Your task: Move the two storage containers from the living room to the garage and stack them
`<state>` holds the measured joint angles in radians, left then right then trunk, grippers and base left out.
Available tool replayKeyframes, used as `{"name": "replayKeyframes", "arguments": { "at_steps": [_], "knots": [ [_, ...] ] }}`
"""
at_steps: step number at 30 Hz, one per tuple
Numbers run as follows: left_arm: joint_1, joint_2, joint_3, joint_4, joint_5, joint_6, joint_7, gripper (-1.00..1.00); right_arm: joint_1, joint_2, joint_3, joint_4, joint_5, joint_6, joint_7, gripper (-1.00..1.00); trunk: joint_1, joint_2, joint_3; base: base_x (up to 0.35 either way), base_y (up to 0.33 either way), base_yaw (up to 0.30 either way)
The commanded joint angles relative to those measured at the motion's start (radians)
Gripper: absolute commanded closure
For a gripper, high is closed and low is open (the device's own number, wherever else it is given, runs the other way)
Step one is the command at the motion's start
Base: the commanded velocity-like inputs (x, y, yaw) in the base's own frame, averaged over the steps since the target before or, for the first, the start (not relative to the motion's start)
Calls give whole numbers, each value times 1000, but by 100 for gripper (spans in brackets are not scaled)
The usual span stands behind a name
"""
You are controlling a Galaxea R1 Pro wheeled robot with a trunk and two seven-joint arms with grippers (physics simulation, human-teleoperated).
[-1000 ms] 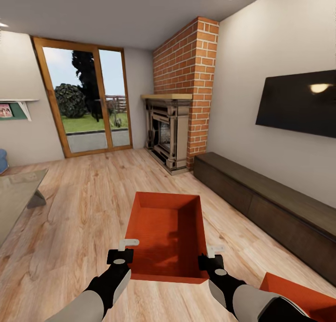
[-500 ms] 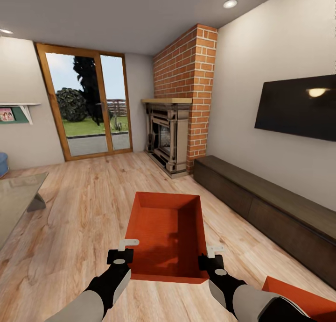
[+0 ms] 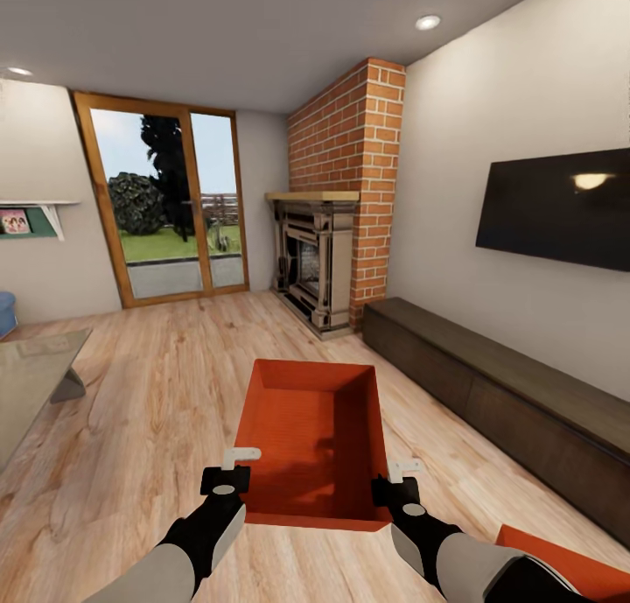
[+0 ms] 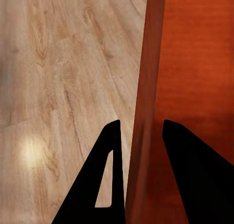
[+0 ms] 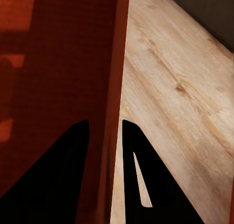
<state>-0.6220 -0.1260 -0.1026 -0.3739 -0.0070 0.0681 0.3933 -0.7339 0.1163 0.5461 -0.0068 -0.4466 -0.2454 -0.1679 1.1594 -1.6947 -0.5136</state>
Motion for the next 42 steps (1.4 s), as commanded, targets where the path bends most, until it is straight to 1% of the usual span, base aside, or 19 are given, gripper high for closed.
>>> {"name": "replayKeyframes", "arguments": {
  "at_steps": [1,42],
  "knots": [
    [-1,-7,11,3,27,7,7,100,-1,0,9,-1,-11,-21,-39,100,0,-1,1,0,0,0],
    [-1,-8,11,2,27,7,7,100,-1,-1,9,-1,-12,-21,-39,100,0,-1,66,0,0,0]
  ]
}}
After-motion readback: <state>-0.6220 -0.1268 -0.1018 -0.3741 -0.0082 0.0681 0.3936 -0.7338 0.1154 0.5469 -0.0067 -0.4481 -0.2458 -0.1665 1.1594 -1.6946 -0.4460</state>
